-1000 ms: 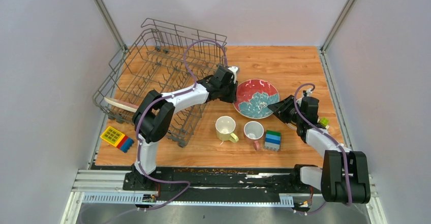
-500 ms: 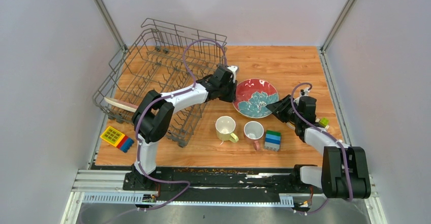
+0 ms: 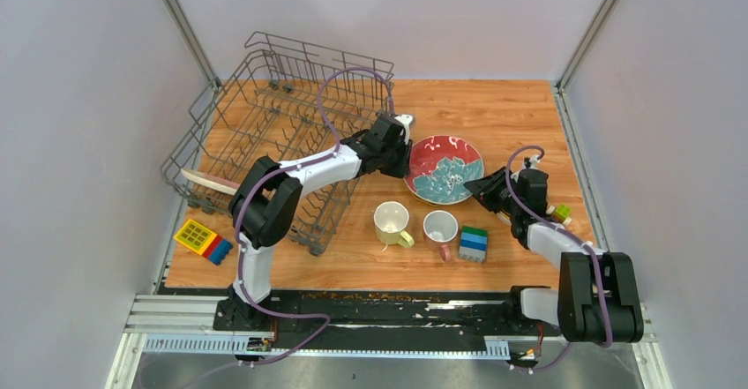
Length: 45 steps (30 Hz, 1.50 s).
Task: Load the mixed dishes into the dish rack
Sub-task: Pick up the plate at the center of the board.
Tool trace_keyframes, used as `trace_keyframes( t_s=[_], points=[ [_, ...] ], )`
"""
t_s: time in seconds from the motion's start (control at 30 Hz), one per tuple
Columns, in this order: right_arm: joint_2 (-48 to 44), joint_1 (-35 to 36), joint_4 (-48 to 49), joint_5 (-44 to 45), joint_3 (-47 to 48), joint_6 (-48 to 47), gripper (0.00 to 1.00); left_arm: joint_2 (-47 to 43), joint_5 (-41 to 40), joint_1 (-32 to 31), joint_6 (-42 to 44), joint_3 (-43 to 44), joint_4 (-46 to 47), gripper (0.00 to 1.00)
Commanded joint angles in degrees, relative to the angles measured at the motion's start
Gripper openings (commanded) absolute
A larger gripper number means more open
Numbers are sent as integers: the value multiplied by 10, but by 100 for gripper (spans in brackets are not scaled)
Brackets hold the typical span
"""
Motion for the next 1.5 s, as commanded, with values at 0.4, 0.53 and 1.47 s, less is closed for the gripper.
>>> trace_keyframes(
  t_s=[0.4,0.53,1.47],
  points=[
    [-62,40,49,-52,21,47,0,-42,99,-47,-3,11,74,63],
    [-48,39,34,-59,29,69,0,-49,73,-46,-26,-3,85,69],
    [56,41,90,-136,60,102,0,-48,99,-13,-168,-98,272,53]
  ],
)
